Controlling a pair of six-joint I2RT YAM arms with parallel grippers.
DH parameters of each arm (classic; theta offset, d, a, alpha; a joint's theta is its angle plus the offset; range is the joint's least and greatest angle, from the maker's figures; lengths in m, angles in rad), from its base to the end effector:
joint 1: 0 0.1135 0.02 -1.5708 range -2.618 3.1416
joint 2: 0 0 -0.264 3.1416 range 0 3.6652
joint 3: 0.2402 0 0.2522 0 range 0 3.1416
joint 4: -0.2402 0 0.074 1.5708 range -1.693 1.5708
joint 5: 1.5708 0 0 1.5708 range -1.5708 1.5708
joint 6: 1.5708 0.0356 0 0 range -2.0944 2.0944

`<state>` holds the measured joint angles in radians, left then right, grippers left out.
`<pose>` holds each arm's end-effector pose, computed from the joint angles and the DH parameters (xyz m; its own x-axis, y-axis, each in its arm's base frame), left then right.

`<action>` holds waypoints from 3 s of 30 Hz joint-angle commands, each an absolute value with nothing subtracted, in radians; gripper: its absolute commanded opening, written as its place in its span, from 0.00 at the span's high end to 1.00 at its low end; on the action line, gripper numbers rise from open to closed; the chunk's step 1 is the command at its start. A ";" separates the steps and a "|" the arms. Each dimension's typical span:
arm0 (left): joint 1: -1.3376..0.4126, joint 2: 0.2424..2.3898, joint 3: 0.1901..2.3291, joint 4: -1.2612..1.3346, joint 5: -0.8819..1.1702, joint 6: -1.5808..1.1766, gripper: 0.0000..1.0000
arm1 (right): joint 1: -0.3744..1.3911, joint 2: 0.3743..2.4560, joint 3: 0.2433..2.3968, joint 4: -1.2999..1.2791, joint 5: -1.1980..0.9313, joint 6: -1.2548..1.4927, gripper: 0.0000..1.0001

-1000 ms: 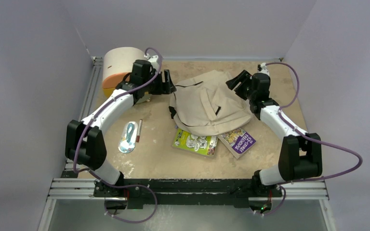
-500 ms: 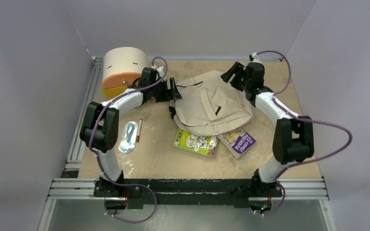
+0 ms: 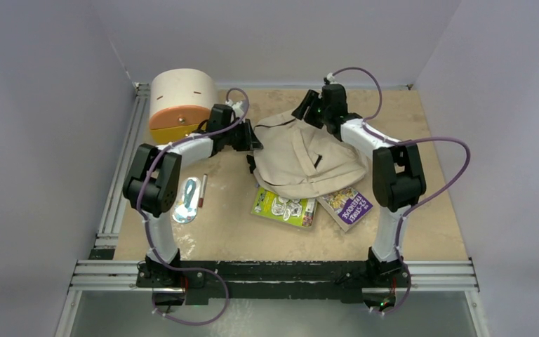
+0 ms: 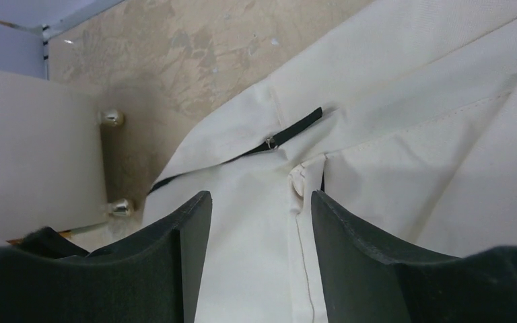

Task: Pack the student bag
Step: Place the student bag at the center of the board, then unzip the student bag at the center of the board.

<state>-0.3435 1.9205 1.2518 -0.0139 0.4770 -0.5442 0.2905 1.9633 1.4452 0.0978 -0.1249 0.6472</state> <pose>0.3917 -0.1575 0.1901 -0.8367 -0.1892 -0.5139 0.2354 0.7230 -0.6495 0.4426 0.1370 0.2436 -0.5489 0.4603 -0.6977 -0.0779 0.8029 0.5910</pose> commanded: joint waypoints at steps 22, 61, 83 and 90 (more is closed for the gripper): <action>-0.468 1.888 1.019 0.267 0.512 -0.634 1.00 | 0.309 2.099 1.528 0.101 -0.026 0.763 0.47; -0.468 1.898 1.039 0.250 0.536 -0.618 1.00 | 0.309 2.126 1.539 0.157 0.054 0.778 0.52; -0.468 1.898 1.045 0.241 0.535 -0.611 1.00 | 0.300 2.177 1.556 0.187 -0.068 0.808 0.51; -0.468 1.898 1.045 0.241 0.540 -0.609 1.00 | 0.284 2.182 1.527 0.242 -0.149 0.841 0.55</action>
